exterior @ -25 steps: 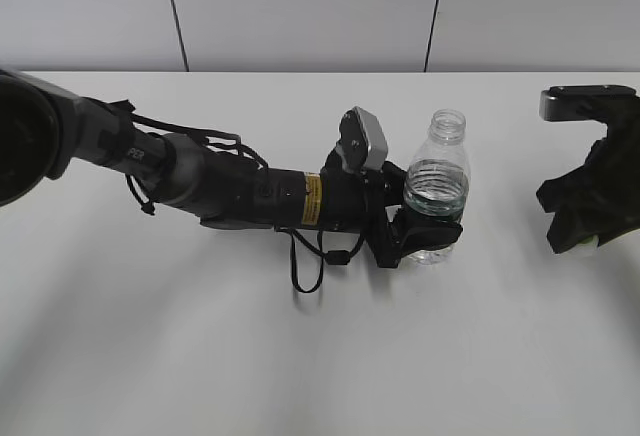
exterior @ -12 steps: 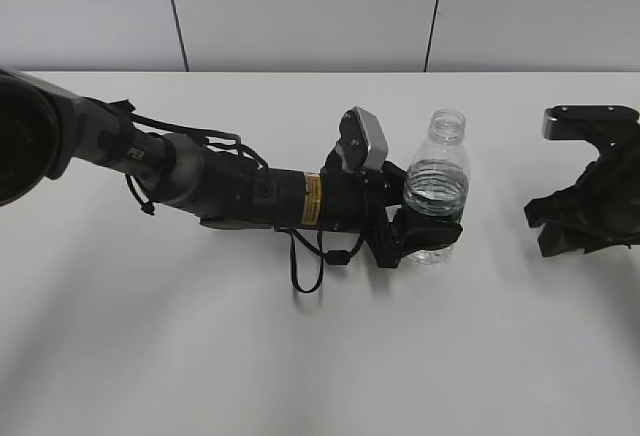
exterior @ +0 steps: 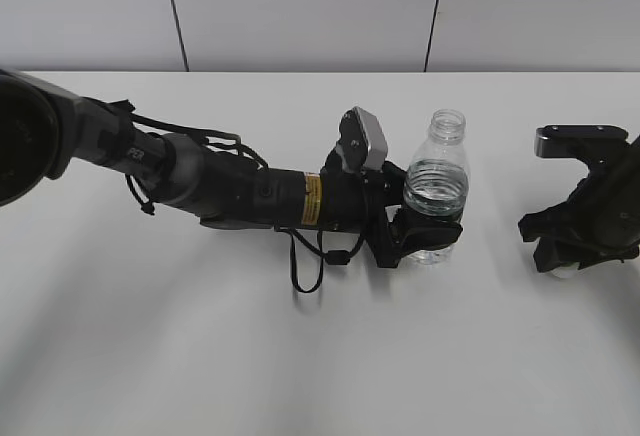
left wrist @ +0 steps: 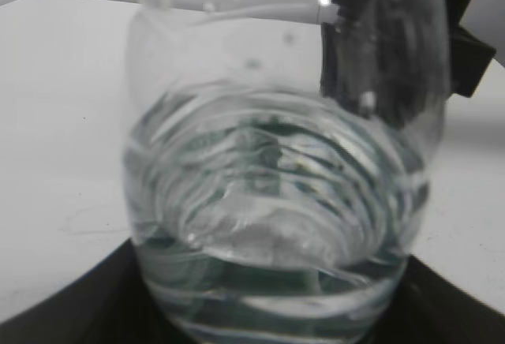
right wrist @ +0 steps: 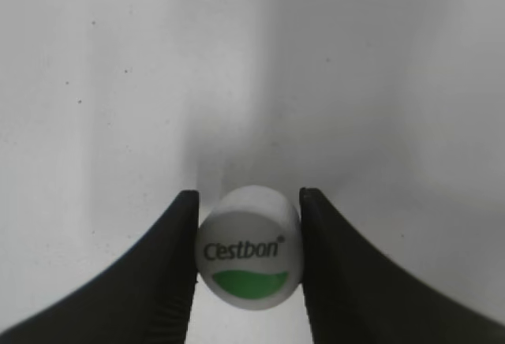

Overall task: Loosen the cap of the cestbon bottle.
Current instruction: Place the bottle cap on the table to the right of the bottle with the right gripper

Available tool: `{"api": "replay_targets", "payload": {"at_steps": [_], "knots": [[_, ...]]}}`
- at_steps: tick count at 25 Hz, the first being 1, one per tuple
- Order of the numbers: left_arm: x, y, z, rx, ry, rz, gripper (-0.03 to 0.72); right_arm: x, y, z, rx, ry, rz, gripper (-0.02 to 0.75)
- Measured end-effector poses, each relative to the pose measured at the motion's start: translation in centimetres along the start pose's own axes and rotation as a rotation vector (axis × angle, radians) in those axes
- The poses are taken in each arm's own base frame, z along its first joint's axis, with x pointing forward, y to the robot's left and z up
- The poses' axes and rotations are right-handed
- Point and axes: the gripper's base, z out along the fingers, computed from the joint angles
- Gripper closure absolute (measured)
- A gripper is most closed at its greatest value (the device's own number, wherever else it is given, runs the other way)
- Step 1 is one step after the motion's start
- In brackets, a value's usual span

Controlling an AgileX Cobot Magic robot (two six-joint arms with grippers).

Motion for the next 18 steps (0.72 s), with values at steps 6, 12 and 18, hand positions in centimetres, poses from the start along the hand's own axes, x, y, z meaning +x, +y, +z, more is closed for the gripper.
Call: {"api": "replay_targets", "payload": {"at_steps": [6,12,18], "knots": [[0.00,0.00,0.00,0.000,0.000,0.000,0.187,-0.06,-0.02,0.03,0.002,-0.007,0.001,0.393],[0.00,0.00,0.00,0.000,0.000,0.000,0.187,-0.05,-0.02,0.09,0.001,-0.005,0.002,0.363],[0.00,0.00,0.00,0.000,0.000,0.000,0.187,-0.05,0.00,0.09,-0.001,-0.005,0.021,0.244]]}}
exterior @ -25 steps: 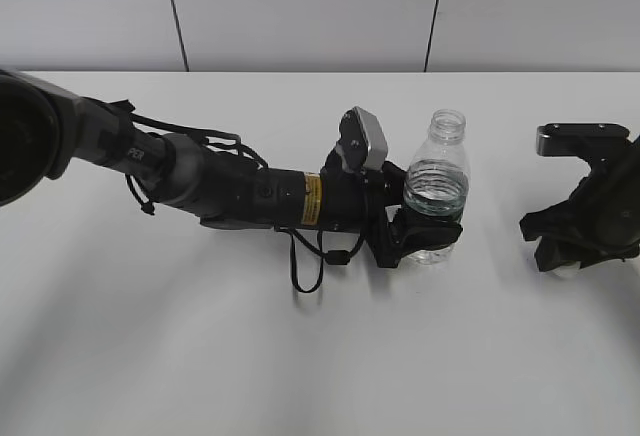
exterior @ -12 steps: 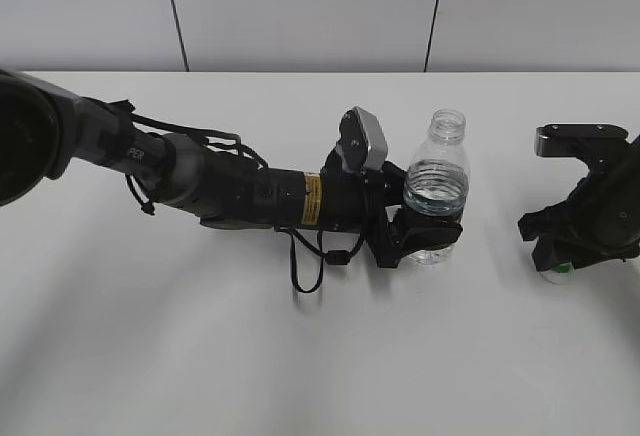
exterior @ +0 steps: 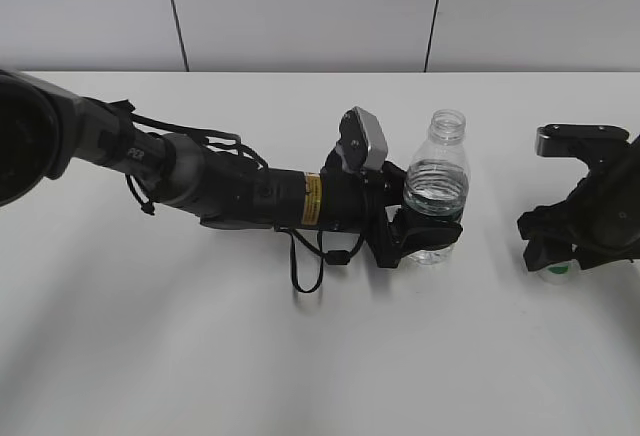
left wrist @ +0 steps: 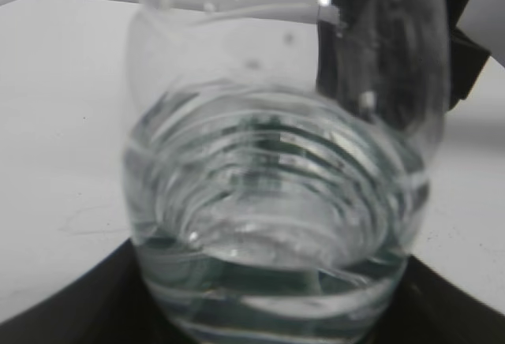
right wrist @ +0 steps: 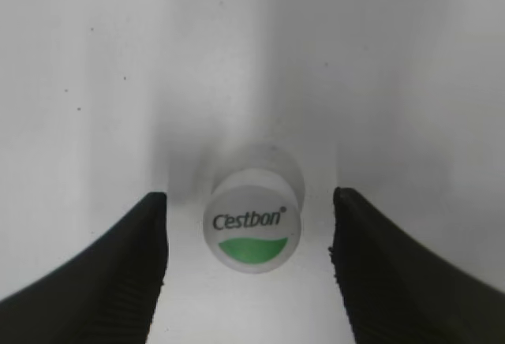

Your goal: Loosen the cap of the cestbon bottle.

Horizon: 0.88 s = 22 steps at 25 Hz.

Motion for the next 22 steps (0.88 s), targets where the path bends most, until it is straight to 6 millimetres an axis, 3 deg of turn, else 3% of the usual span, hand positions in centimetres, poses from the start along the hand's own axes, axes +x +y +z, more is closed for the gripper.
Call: {"api": "replay_targets", "payload": {"at_steps": [6,13,22], "knots": [[0.0,0.0,0.0,0.000,0.000,0.000,0.179,-0.5,0.3,-2.4,-0.008,-0.067,0.026,0.218],[0.5,0.0,0.0,-0.005,0.046,0.001,0.083,-0.8,0.6,-5.8,-0.012,-0.170,0.017,0.214],[0.8,0.2,-0.3,-0.016,0.144,-0.015,0.026,-0.7,0.8,-7.4,-0.019,-0.193,0.014,0.214]]}}
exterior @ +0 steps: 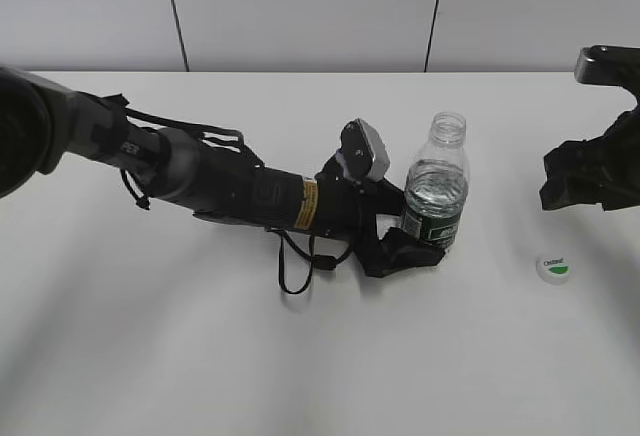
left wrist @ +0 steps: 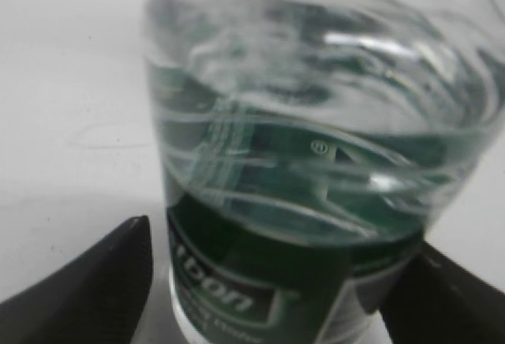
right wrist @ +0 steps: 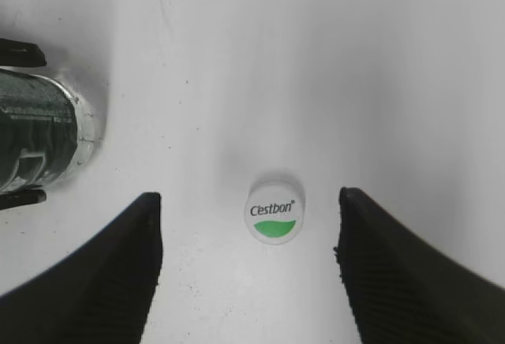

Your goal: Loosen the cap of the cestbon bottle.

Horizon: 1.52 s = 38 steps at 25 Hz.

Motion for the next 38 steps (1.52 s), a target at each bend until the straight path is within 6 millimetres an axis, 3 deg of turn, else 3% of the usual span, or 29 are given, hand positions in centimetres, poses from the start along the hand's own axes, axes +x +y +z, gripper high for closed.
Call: {"api": "replay_targets", "payload": {"at_steps": [15,21,25,32,38], "knots": [[-0.7,0.7,-2.5,0.059,0.203,0.016,0.031,0.1,0.1,-0.4,-0.007,0.010,0.003,0.214],[-2.7,1.9,-5.0,0.005,0.270,0.035,0.032,0.1,0.1,-0.4,-0.008,0.011,0.004,0.214],[-5.3,2.8,-6.8,-0.093,0.262,0.000,0.032,0.3,0.2,-0.8,-0.013,0.025,0.003,0.214],[-9.6,4.4,-9.8,-0.385,0.245,-0.073,0.033,0.7,0.7,-4.1,-0.033,0.007,-0.012,0.214],[-11.8,3.4,-13.6,-0.616,0.270,-0.060,0.034,1.5,1.3,-7.9,-0.051,-0.031,-0.031,0.214]]}}
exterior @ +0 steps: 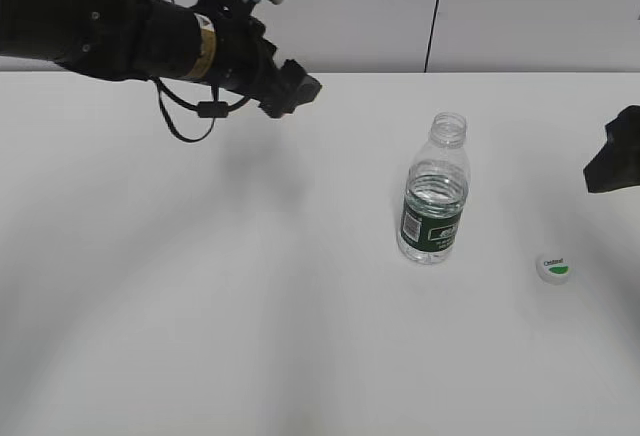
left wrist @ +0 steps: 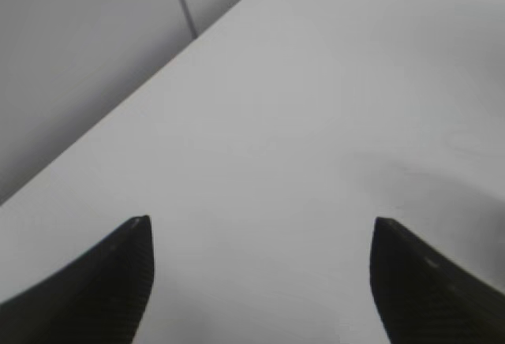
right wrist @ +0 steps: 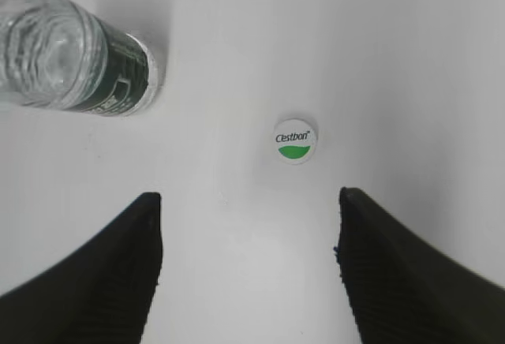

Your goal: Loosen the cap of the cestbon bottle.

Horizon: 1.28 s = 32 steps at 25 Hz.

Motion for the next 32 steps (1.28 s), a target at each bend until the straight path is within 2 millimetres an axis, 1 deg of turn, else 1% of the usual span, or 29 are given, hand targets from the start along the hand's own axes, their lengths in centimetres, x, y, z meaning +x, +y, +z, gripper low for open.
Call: {"api": "replay_targets", "payload": {"at_steps": [2,5,8,11,14,17,19,21,24,27,30,32], "knots": [[0.6,0.0,-1.3,-0.054,0.027,-0.005,0.034,0.4,0.3,-1.3,-0.006,-0.009,-0.007,0.213],[1.8,-0.8,-3.7,-0.067,0.059,-0.011,0.034,1.2,0.7,-3.4,-0.017,-0.019,-0.021,0.212],[1.9,-1.7,-6.8,-0.084,0.047,-0.030,0.034,2.2,1.1,-5.4,-0.028,-0.025,-0.035,0.212],[2.0,-2.4,-9.4,-0.187,0.051,-0.040,0.034,3.4,1.5,-7.4,-0.037,-0.033,-0.044,0.212],[2.4,-2.5,-11.4,-0.318,0.062,-0.129,0.037,4.8,1.9,-9.4,-0.046,-0.049,-0.035,0.212],[3.1,-2.6,-13.2,-0.403,0.087,-0.264,0.039,6.3,2.3,-11.2,-0.053,-0.066,-0.022,0.212],[3.5,-3.0,-14.2,-0.436,0.125,-0.334,0.043,7.8,2.6,-13.0,-0.058,-0.107,-0.018,0.212],[3.7,-3.3,-15.5,-0.468,0.196,-0.388,0.048,8.9,2.8,-14.0,-0.062,-0.120,-0.011,0.212],[4.2,-4.1,-17.3,-0.464,0.307,-0.464,0.056,10.1,3.1,-15.4,-0.068,-0.182,0.000,0.212],[4.3,-4.9,-19.6,-0.425,0.395,-0.494,0.068,11.5,3.5,-16.8,-0.095,-0.261,-0.001,0.214],[4.1,-5.5,-22.5,-0.388,0.425,-0.516,0.076,12.7,3.9,-17.9,-0.119,-0.327,-0.008,0.214],[3.9,-6.0,-24.9,-0.366,0.420,-0.519,0.081,13.6,4.1,-18.6,-0.127,-0.371,-0.016,0.214]]}}
